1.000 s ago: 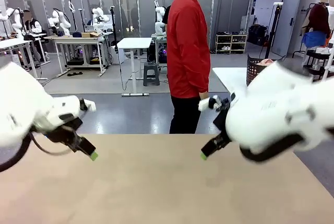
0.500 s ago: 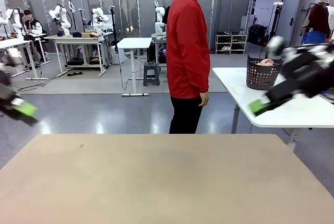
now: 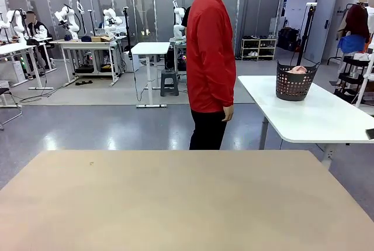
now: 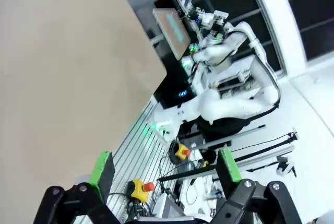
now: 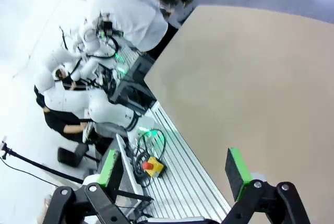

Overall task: Fold the towel.
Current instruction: Grab the top end of the 100 cm Hotel Towel extended by the human.

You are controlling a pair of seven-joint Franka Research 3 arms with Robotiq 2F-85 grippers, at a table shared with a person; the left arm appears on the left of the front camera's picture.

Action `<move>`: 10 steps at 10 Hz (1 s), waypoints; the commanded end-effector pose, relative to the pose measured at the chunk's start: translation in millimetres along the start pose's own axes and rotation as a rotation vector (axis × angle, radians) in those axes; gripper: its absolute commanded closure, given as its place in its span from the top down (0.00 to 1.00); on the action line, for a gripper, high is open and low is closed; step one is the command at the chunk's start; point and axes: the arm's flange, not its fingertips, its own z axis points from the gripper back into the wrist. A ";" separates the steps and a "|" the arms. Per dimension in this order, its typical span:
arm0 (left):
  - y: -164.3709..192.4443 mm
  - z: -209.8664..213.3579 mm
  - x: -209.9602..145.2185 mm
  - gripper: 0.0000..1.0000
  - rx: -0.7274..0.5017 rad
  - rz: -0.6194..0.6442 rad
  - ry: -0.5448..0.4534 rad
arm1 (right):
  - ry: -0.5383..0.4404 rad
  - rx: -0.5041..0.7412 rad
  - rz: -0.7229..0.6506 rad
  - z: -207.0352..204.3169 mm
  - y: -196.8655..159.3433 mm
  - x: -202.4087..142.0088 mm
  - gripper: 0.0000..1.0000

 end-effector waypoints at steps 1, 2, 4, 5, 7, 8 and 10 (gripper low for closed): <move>6.9 24.2 -4.4 1.00 -0.040 0.008 -0.076 | -0.063 0.028 -0.005 14.2 -7.7 6.3 1.00; 11.0 36.0 -13.4 1.00 -0.041 0.033 -0.115 | -0.082 0.029 -0.011 27.5 -11.9 -0.8 1.00; 19.4 43.6 -22.8 1.00 -0.027 0.057 -0.165 | -0.098 0.015 -0.035 38.1 -22.0 -8.6 1.00; 17.6 41.8 -29.9 1.00 -0.024 0.057 -0.135 | -0.096 0.017 -0.050 33.4 -16.0 -10.3 1.00; 17.6 41.8 -29.9 1.00 -0.024 0.057 -0.135 | -0.096 0.017 -0.050 33.4 -16.0 -10.3 1.00; 17.6 41.8 -29.9 1.00 -0.024 0.057 -0.135 | -0.096 0.017 -0.050 33.4 -16.0 -10.3 1.00; 17.6 41.8 -29.9 1.00 -0.024 0.057 -0.135 | -0.096 0.017 -0.050 33.4 -16.0 -10.3 1.00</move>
